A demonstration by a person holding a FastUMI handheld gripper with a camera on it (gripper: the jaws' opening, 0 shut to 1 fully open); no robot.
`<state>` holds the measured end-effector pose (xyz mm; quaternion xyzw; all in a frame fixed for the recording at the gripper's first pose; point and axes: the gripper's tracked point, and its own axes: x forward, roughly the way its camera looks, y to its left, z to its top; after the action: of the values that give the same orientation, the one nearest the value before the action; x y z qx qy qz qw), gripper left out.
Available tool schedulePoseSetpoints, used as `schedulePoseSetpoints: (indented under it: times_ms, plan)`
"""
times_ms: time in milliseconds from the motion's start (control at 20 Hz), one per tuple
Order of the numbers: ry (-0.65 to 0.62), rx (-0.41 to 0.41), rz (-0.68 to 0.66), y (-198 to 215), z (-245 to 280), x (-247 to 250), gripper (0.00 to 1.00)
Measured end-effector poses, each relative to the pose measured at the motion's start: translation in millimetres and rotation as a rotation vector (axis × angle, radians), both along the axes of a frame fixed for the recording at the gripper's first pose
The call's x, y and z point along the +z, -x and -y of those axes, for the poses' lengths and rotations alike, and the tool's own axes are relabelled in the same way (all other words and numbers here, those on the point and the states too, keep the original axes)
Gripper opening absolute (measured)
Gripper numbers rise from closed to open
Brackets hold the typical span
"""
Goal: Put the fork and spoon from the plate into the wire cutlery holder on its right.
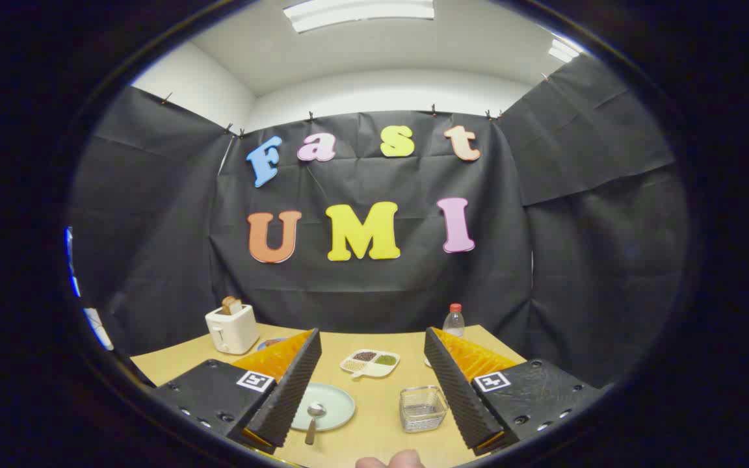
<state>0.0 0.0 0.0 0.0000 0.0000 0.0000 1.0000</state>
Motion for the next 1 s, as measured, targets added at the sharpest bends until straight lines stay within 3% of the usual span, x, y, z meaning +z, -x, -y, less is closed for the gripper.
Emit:
schedulePoseSetpoints:
  times_ms: [1000]
  plan:
    - [0.014,0.066,-0.114,-11,-20,-11,0.95]
